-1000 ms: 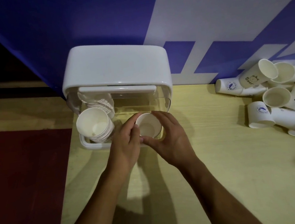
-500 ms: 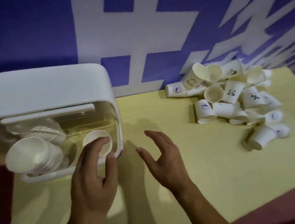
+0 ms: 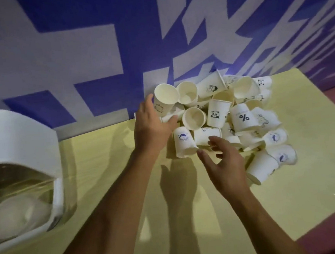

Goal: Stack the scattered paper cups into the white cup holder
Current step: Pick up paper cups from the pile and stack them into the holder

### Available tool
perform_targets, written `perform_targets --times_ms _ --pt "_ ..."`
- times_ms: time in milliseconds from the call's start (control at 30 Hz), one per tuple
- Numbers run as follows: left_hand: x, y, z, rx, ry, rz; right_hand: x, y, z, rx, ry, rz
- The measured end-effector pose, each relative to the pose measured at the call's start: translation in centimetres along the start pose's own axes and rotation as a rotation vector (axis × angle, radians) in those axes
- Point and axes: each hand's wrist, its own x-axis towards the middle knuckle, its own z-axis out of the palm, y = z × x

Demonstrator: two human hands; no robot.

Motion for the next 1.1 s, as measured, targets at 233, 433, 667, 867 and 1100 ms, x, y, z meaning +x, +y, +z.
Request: perform_targets --times_ms 233,433,667,867,1100 --pt "3.5 0.7 4.8 0.059 0.169 -0.099 1.8 3.8 2.4 -0.181 -0.118 -0.065" --pt "-0.7 1.9 2.3 -0.180 0.295 -0.122 0.7 2.3 7.3 -0.095 -0.010 0.170" --pt "-7.6 -2.3 -3.1 -0.245 0.247 -0.098 0.8 1.5 9.8 -0.011 0.093 0.290" --pt "-11.8 -4.3 -8.0 -0.293 0.244 -0.115 -1.3 1.0 7.5 0.153 0.020 0.136" --pt "-17.2 -7.6 -15.9 -0.357 0.247 -0.147 -6.9 -5.2 5.8 0.114 -0.064 -0.049"
